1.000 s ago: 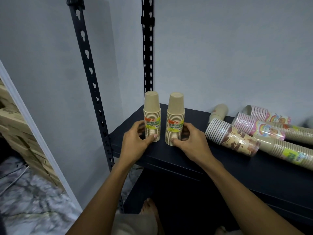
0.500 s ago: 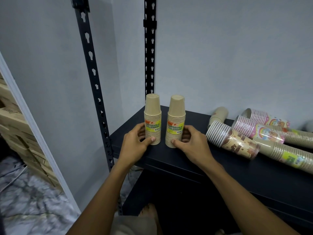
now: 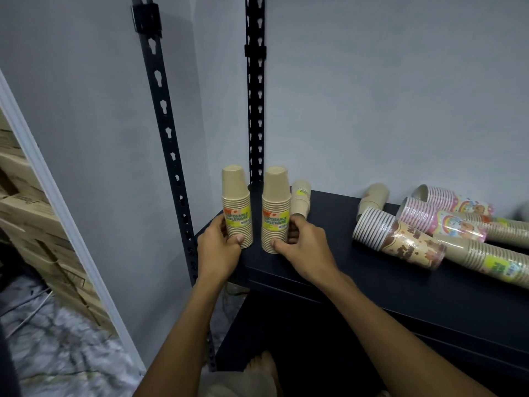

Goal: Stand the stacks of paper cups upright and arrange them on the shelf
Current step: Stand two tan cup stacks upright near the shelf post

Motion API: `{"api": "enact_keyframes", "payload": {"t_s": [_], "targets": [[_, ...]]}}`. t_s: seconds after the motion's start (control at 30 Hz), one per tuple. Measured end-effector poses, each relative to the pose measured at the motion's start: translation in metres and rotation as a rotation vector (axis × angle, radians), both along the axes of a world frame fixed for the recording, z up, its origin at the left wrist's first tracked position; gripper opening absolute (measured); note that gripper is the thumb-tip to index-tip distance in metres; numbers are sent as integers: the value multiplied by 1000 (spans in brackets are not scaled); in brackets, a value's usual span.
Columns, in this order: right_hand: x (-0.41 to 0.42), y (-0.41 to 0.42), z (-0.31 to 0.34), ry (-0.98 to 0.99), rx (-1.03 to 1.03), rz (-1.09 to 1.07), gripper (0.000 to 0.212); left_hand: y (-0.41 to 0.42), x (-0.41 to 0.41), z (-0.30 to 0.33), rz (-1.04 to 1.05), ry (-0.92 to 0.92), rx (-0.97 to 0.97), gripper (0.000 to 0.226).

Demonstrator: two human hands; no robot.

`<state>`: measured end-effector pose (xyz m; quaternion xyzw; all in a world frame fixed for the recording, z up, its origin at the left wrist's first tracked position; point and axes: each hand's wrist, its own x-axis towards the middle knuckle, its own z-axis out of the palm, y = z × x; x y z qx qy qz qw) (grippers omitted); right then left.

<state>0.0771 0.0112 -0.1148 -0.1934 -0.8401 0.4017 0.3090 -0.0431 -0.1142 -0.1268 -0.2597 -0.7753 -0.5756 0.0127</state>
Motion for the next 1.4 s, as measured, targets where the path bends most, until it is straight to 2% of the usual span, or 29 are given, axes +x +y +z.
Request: {"api": "enact_keyframes", "payload": {"t_s": [0.3, 0.57, 0.77, 0.97, 1.13, 1.4], "targets": [[-56, -2, -5, 14, -54, 2, 45, 12, -12, 9, 95, 3, -44, 41], [-102, 28, 3, -84, 3, -86, 36, 41, -49, 23, 48, 5, -155, 45], [-111, 61, 3, -71, -24, -132, 33, 73, -61, 24, -15, 8, -175, 48], [-102, 83, -3, -31, -82, -25, 45, 75, -60, 12, 1, -33, -64, 48], [-100, 83, -6, -16, -96, 25, 50, 68, -61, 13, 89, -128, 45, 58], [-102, 79, -7, 32, -104, 69, 52, 63, -60, 6, 86, -115, 85, 49]]}}
